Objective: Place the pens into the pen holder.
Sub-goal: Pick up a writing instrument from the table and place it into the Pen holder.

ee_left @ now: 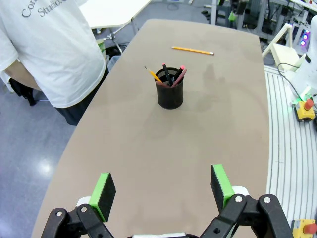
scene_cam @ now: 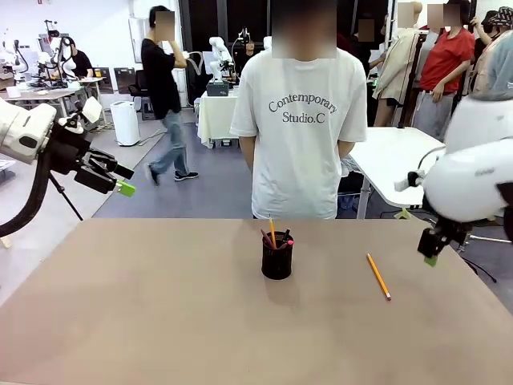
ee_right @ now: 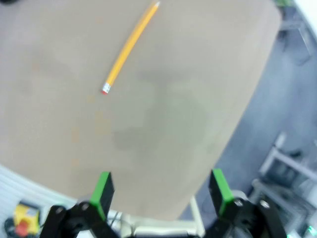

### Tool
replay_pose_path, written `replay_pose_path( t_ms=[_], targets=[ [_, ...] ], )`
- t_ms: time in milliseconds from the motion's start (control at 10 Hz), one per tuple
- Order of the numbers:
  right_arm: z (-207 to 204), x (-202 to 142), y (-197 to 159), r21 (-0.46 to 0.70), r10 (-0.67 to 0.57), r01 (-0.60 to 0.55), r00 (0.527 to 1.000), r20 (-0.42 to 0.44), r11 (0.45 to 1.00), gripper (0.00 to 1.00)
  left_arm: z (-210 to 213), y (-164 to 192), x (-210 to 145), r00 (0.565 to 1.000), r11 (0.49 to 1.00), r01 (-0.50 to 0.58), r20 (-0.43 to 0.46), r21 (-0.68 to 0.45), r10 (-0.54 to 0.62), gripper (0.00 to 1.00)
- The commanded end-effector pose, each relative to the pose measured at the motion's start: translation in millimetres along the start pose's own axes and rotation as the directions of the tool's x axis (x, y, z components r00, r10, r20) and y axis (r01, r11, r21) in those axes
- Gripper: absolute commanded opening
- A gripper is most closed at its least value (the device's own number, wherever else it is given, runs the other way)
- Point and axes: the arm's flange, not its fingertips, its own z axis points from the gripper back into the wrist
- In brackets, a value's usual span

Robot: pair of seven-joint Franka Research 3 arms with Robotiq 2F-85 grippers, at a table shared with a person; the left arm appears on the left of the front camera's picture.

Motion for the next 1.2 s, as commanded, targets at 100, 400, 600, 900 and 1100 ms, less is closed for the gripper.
replay_pose_path(
  t_ms=[100, 400, 600, 900, 1100],
  targets=[
    [-29.5, 48.4, 29.5, 0.059, -0.188, 0.193, 0.979, -0.080, 0.979, 1.00, 1.7, 0.7, -0.6, 1.000, 1.000, -0.003, 0.002, 0.004, 0.003, 1.00],
    [-66.6, 81.0, 45.8, 0.146, -0.315, 0.314, 0.949, -0.020, 0.938, 1.00, 1.7, 0.7, -0.6, 1.000, 1.000, -0.003, 0.002, 0.004, 0.003, 1.00],
    [-89.1, 99.3, 52.2, 0.229, -0.276, 0.260, 0.960, 0.038, 0.938, 1.00, 1.7, 0.7, -0.6, 1.000, 1.000, -0.003, 0.002, 0.004, 0.003, 1.00],
    [-110.2, 127.8, 45.3, 0.200, -0.362, 0.344, 0.930, 0.061, 0.917, 1.00, 1.7, 0.7, -0.6, 1.000, 1.000, -0.003, 0.002, 0.004, 0.003, 1.00],
    [-116.2, 144.7, 30.4, 0.203, -0.408, 0.392, 0.912, 0.043, 0.897, 1.00, 1.7, 0.7, -0.6, 1.000, 1.000, -0.003, 0.002, 0.004, 0.003, 1.00]
  ],
)
